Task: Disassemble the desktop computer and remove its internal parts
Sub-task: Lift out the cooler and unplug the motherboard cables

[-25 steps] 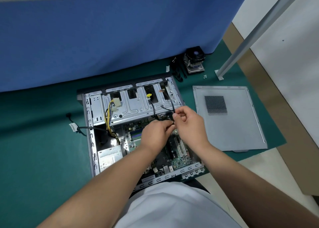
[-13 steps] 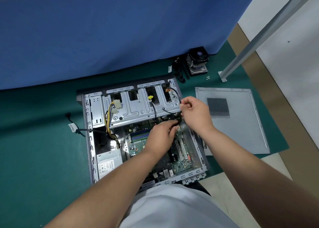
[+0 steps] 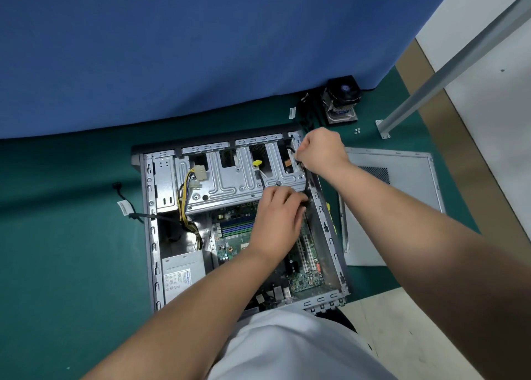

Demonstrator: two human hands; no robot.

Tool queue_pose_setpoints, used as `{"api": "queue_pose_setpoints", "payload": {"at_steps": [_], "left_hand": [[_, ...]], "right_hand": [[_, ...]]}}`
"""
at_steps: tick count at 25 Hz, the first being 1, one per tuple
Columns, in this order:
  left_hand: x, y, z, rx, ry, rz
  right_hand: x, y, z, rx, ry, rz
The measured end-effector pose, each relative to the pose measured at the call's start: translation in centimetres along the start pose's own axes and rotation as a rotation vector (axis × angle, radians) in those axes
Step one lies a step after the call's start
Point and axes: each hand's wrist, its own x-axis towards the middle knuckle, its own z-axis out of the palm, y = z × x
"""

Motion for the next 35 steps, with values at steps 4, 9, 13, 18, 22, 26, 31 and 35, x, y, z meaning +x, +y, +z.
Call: {"api": "queue_pose_setpoints", "payload": {"at_steps": [4,9,13,18,22,26,31,35], "left_hand": [[1.7,-0.2,-0.5,0.152,0.011,0.057],[2.9,-0.5,0.2,0.285,-0.084,0.069],[2.7,-1.5,0.6,0.389,-0.077,0.154],[2.7,-1.2,0.6,0.35,-0.041,0.116],[3.0,-1.4,0.5,0.24,-0.056,0.104],[3.2,-1.5,0.3,0.087,-0.022,0.06],[3.3,-1.9,0.2,0.052,0.005,0.025],[3.3,-1.6,0.3,0.043,0.03,0.021]], "right_hand": [[0.5,-1.0,0.5,-0.092,-0.034,-0.023],[-0.3,0.0,2.1,-0.181,0.01,-0.202],[-1.2,2.7,2.5,-0.011,0.058,-0.209],[-2.1,4.1,2.3,0.119,0.005,-0.147],[-2.1,3.6,2.0,0.147,-0.017,-0.025],[-2.4,3.1,2.0,0.136,-0.017,0.015],[-1.9,2.6,1.0,-0.124,-0.074,-0.094],[-2.0,1.7,1.2,-0.437,-0.078,-0.257]]}}
